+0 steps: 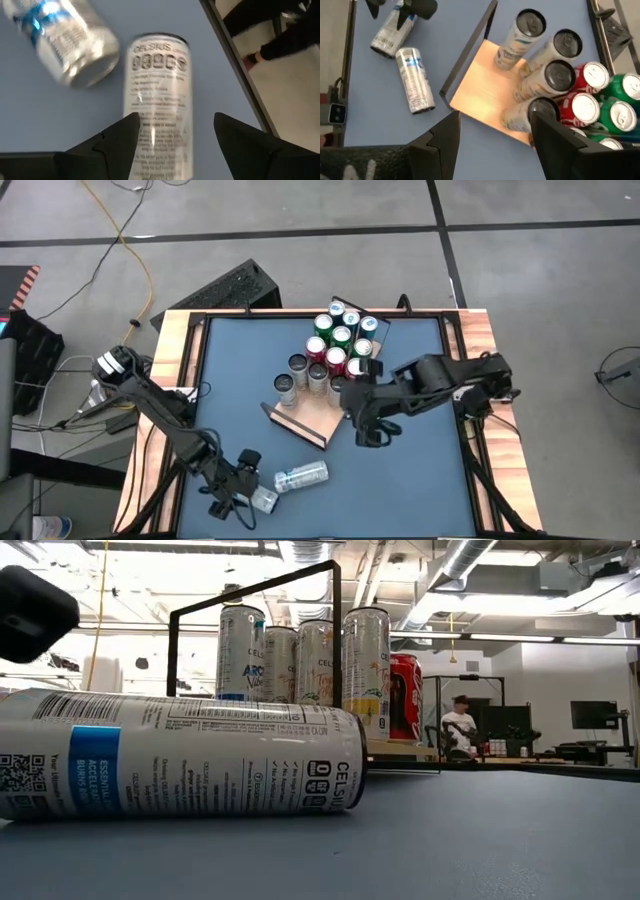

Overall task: Place canned beverage on shelf
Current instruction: Put left white blue soda can on the shelf aligned with the other white blue soda can

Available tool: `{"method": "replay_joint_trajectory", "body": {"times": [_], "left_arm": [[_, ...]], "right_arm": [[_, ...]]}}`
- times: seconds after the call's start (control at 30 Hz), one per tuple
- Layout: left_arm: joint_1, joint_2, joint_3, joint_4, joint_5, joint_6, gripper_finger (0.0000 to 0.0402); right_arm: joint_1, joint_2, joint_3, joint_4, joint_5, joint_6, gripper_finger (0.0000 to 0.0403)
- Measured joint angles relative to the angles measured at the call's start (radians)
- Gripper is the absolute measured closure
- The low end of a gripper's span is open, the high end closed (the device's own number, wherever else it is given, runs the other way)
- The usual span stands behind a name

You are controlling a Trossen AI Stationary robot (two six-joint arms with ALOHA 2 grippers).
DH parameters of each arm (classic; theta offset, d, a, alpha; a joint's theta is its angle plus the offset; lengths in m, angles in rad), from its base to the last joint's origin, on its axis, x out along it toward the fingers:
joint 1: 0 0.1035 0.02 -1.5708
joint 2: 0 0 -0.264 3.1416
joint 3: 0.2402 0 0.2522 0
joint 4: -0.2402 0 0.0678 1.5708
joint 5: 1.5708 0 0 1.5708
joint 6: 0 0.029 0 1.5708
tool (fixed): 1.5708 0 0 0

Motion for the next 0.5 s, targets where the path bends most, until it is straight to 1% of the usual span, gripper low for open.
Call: {"method": "replay_joint_trajectory", "body": {"times": [0.1, 0.17, 0.27, 0.33, 0.5], "left_arm": [[0.0, 0.071, 0.032, 0.021, 0.003, 0.029, 0.0154], [0.002, 0.128, 0.062, -0.02, 0.008, 0.035, 0.0154], [0.002, 0.195, 0.099, -0.061, 0.062, 0.053, 0.0154], [0.003, 0.213, 0.107, -0.053, 0.098, 0.06, 0.0154], [0.005, 0.215, 0.106, -0.056, 0.121, 0.027, 0.0155]], "right_arm": [[0.003, 0.02, 0.001, 0.001, -0.004, 0.0, 0.0176], [0.006, 0.034, 0.001, 0.006, -0.017, 0.0, 0.0176], [0.003, 0.045, 0.001, 0.016, -0.038, -0.001, 0.0176], [0.007, 0.05, 0.0, 0.015, -0.044, -0.001, 0.0176], [0.004, 0.054, 0.002, 0.016, -0.045, -0.006, 0.0176]]}}
